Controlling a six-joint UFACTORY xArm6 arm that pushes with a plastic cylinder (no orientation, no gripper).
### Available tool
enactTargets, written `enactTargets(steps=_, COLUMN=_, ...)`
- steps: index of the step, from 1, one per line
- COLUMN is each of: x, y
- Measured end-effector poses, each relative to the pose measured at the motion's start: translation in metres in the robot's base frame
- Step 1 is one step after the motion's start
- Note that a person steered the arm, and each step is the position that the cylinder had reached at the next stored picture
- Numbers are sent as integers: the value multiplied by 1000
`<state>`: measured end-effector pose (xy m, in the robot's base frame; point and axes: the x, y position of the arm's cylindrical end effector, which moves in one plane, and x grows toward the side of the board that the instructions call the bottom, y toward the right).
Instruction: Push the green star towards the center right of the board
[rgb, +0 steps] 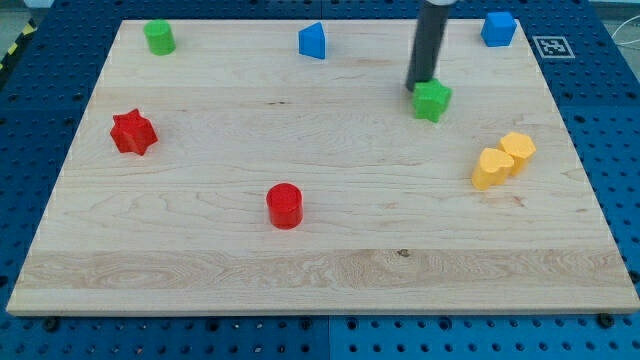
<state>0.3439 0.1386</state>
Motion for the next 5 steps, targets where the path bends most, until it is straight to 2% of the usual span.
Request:
enactTargets(steps=1, x=8, y=0)
enactTargets(steps=2, x=8, y=-33)
enactTargets(steps=3, x=20, y=-39)
enactTargets(steps=4, x=36, y=-30)
enactTargets(steps=5, x=37, y=7)
